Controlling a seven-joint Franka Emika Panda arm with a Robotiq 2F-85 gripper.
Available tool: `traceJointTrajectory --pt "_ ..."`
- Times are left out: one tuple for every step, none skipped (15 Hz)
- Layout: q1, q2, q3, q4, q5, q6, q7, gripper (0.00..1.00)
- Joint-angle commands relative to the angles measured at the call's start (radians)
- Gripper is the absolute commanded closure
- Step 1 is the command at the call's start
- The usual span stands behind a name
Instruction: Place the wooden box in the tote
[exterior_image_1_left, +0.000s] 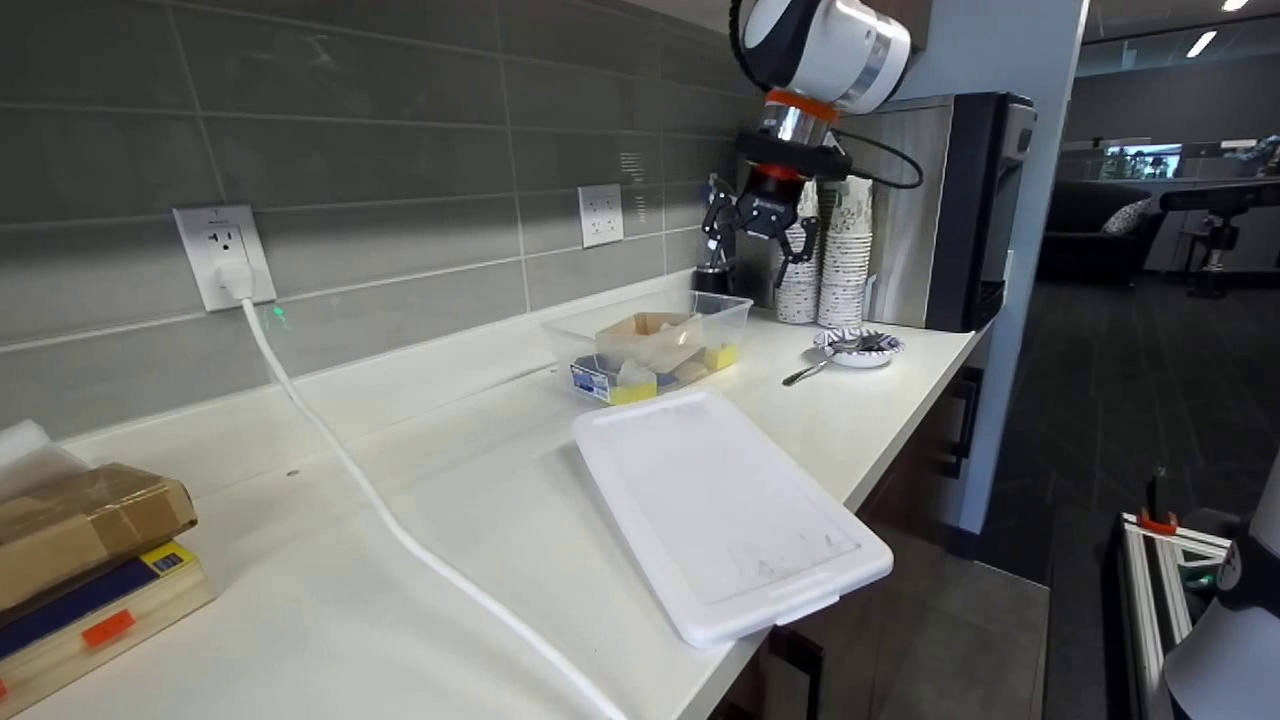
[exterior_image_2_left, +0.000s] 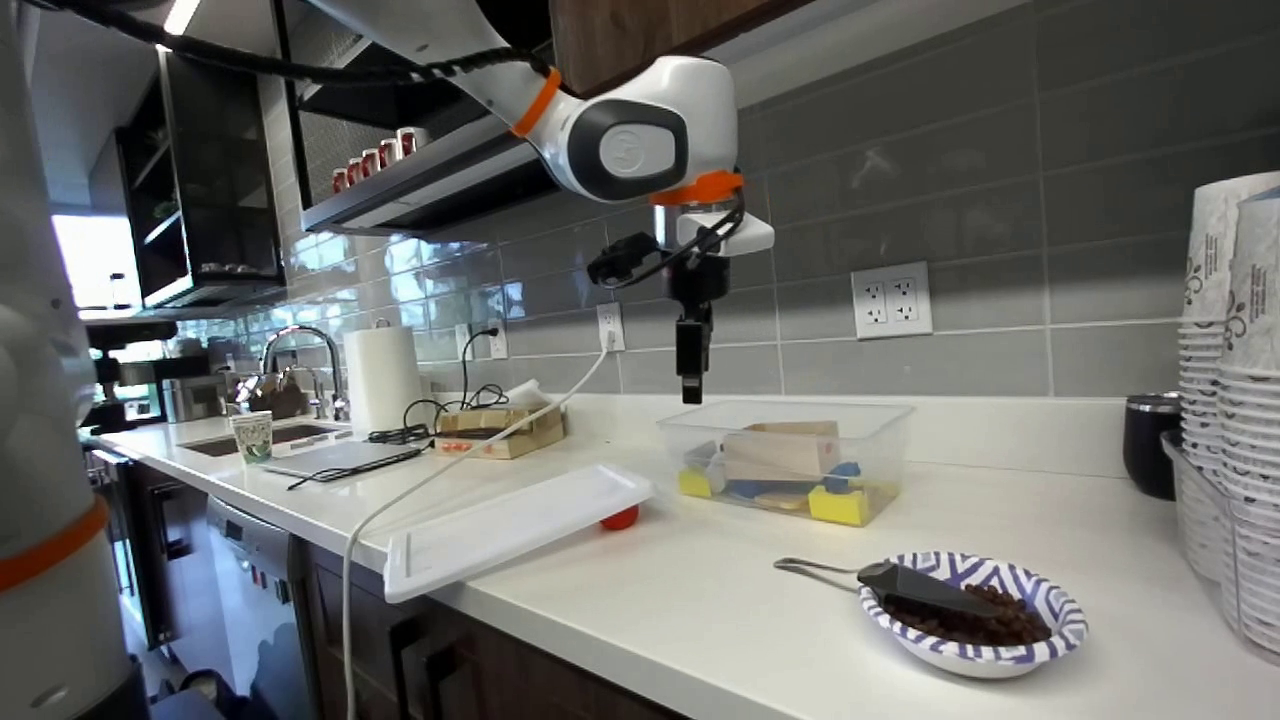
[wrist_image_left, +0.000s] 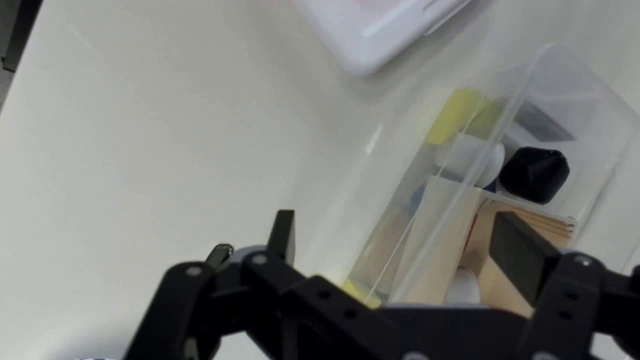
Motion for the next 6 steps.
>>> traceJointTrajectory --pt "0.003 -0.163 0.009 -0.142 -0.065 0.02 0.048 0.0" --pt "0.0 -0.185 0.015 -0.161 -0.075 0.021 0.054 0.0" --pt "-0.003 -0.206 0.019 -0.177 -0.081 0.017 0.056 0.0" --pt "-0.006 -0.223 0.023 -0.191 -0.086 0.015 0.06 0.0" --pt "-0.008 -0.239 0.028 -0.204 -0.09 0.016 0.063 0.0" --pt "-0.009 -0.251 0.032 -0.214 -0.093 0.014 0.063 0.0"
